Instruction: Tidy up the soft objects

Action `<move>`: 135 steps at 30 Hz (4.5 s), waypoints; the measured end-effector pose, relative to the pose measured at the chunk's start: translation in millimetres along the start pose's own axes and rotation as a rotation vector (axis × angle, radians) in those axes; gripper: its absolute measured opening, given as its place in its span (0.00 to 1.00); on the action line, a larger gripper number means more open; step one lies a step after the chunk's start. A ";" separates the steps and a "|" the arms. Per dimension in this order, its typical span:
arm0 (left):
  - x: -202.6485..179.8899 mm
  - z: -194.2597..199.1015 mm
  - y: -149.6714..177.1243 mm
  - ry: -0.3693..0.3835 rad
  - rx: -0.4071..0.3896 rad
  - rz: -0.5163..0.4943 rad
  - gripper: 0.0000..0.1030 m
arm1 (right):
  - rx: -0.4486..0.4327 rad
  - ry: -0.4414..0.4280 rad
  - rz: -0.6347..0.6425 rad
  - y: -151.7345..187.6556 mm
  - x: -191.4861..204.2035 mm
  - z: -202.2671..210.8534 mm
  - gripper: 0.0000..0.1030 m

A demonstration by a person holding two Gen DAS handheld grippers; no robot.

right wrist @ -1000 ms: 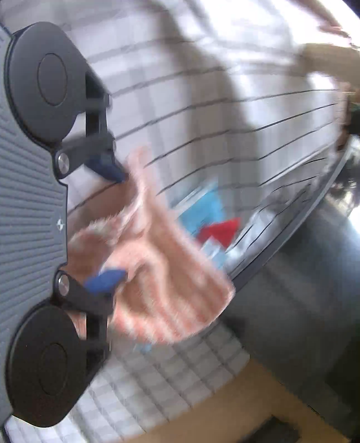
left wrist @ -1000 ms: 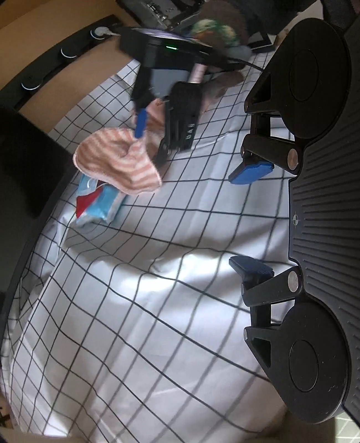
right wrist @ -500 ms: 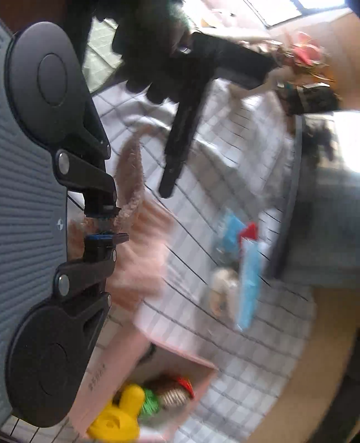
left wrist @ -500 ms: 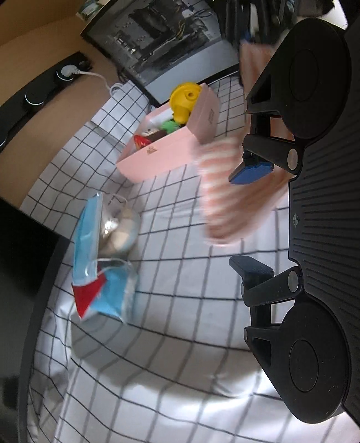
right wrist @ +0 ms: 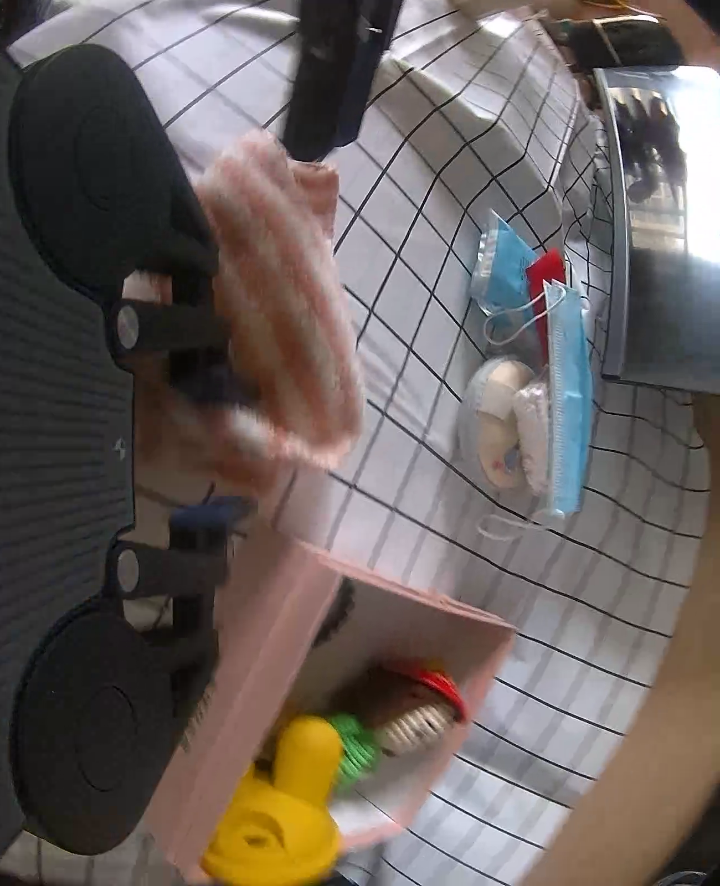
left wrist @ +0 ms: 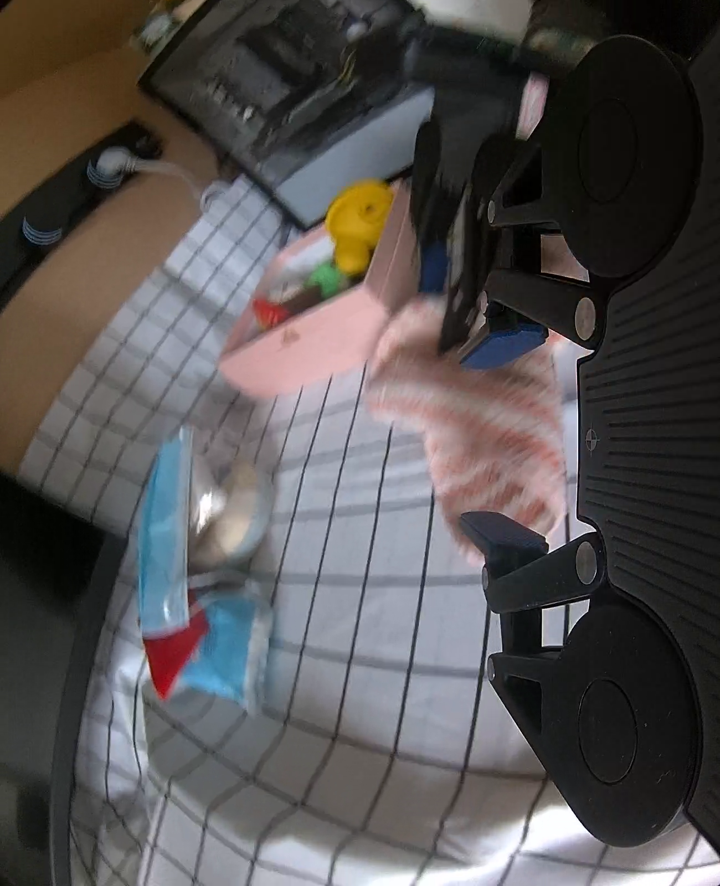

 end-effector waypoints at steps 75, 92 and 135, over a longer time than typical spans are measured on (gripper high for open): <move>-55.1 -38.5 6.6 -0.121 0.102 -0.371 0.58 | 0.141 -0.351 -0.603 101.6 -104.0 85.3 0.02; -87.3 -115.4 -20.0 -0.278 0.117 -0.155 0.87 | 0.040 0.001 -0.523 159.9 -134.4 59.8 0.67; -127.7 -90.2 44.2 -0.276 0.121 -0.439 0.28 | 0.007 0.022 -0.365 136.1 -130.5 69.2 0.05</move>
Point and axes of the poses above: each gripper's, at about its wrist camera, not at the fingertips, and z roughly against the way its jaws point, x to its left, y to its underside, the point moved 3 cm from there along -z, roughly the way its jaws point, and after that the axes turned 15 degrees about x, right-handed, at the moved point
